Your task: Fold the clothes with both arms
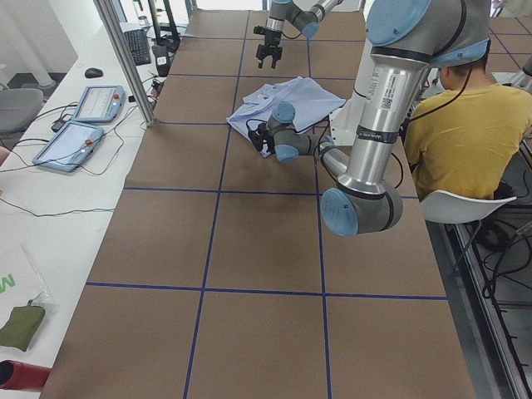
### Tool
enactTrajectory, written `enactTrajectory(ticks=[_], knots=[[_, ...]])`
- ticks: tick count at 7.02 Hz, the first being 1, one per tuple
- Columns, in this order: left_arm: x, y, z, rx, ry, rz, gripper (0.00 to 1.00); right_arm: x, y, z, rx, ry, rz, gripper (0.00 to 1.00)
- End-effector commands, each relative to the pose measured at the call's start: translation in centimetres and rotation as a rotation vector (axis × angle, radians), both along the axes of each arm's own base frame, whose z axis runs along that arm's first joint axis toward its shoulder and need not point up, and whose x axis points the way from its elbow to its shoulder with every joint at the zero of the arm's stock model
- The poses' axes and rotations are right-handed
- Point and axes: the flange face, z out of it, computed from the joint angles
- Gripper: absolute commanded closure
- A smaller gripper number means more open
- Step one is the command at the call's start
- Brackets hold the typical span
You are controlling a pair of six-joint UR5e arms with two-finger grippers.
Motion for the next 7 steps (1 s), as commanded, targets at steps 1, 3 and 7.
enactTrajectory(ticks=[1,3,7], knots=[[0.9,0.7,0.3,-0.014,-0.006,0.002,0.39,-0.5,-1.1,0.4,0.023,0.025,0.028,0.00],[1.1,0.8,0.1,-0.012,-0.004,0.004,0.40,-1.1,-1.6,1.9,0.004,0.048,0.027,0.00],[1.1,0.8,0.0,-0.014,-0.003,0.003,0.52,-1.7,-1.7,1.9,0.001,0.048,0.024,0.00]])
